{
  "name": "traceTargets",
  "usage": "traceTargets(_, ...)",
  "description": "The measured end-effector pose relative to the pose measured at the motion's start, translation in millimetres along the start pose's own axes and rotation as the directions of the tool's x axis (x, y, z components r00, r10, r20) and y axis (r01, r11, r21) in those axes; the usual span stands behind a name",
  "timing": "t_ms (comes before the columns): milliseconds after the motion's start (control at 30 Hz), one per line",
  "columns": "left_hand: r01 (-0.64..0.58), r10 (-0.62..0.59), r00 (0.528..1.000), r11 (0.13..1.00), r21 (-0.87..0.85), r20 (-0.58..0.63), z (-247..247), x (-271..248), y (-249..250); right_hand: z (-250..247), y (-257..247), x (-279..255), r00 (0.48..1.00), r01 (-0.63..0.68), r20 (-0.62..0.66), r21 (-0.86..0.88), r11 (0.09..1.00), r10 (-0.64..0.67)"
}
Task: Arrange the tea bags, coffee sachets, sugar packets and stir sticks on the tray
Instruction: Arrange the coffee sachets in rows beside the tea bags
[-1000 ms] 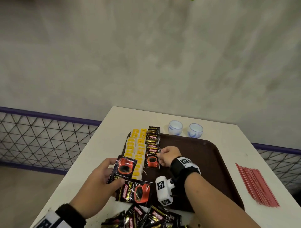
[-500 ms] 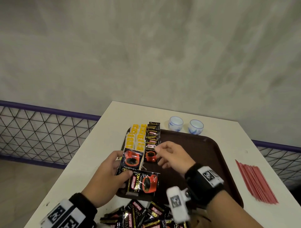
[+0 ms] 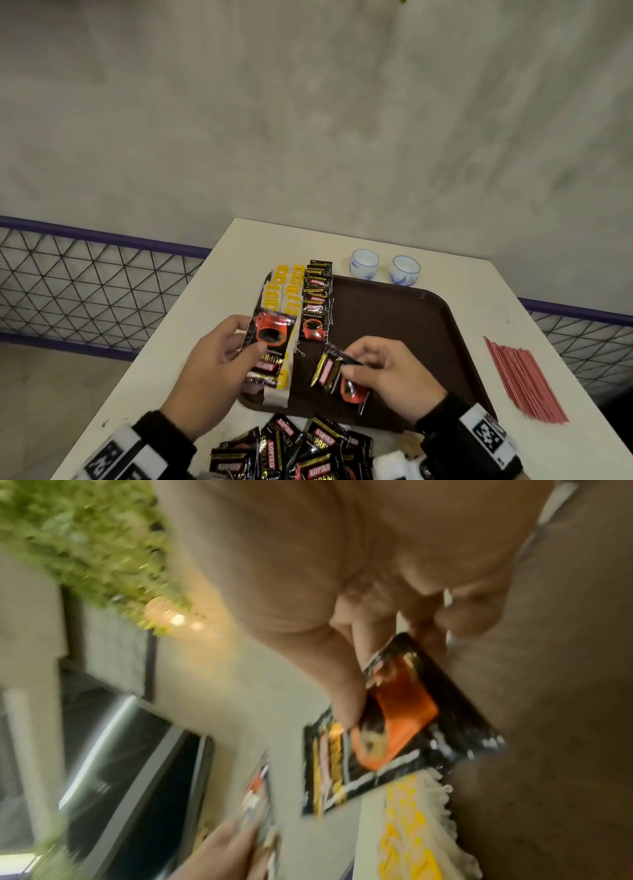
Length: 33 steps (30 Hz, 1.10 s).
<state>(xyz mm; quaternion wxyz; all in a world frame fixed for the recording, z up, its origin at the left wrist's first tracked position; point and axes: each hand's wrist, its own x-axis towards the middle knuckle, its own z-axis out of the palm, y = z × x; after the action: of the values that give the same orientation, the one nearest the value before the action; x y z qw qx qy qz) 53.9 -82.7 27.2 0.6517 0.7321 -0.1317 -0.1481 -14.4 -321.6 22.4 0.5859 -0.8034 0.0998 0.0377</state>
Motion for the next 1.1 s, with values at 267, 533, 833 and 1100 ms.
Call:
traceTargets(267, -0.025, -0.069, 0.976, 0.905, 0.424, 0.206, -7, -49, 3, 8, 20, 62, 0.902, -0.271, -0.286, 0.209, 0.94, 0.324)
traceTargets(533, -0.028, -0.069, 0.977, 0.895, 0.445, 0.2, -15, -51, -15, 32, 37, 109, 0.831, -0.38, -0.423, 0.042, 0.924, 0.361)
traceTargets(833, 0.0, -0.074, 0.987, 0.887, 0.462, 0.142, -14, -42, -30, 32, 41, 112, 0.829, -0.36, -0.437, 0.064, 0.931, 0.351)
traceTargets(1100, -0.018, -0.049, 0.989, 0.897, 0.441, 0.14, -5, -33, -28, 29, 26, 79, 0.914, -0.218, -0.345, 0.02, 0.976, 0.211)
